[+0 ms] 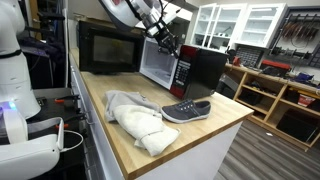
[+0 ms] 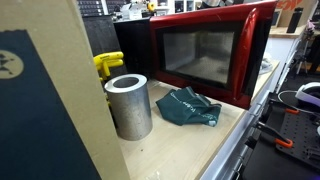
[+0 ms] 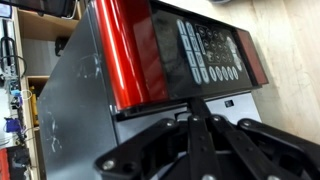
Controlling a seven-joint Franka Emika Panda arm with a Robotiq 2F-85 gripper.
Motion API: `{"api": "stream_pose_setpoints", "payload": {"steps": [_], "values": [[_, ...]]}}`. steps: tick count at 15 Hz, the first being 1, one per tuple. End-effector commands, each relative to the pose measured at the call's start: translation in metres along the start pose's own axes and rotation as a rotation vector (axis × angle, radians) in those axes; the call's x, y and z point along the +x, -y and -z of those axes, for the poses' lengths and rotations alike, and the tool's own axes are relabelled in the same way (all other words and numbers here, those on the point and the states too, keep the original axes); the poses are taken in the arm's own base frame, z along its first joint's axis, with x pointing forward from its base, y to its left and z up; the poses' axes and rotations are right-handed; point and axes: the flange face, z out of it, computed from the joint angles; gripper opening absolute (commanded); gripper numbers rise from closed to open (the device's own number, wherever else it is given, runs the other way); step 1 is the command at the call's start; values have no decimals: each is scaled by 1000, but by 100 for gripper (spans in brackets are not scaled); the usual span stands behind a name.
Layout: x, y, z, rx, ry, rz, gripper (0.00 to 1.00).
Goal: Open the microwave then push it backwards.
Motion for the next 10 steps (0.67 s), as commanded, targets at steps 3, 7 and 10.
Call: {"api": "stream_pose_setpoints", "payload": {"steps": [3,7,10], "values": [[-13,-15,-20,40,0,-91,0],[3,0,0,187,-80,-230,40],[23,9,14,307,-131,-324,63]]}}
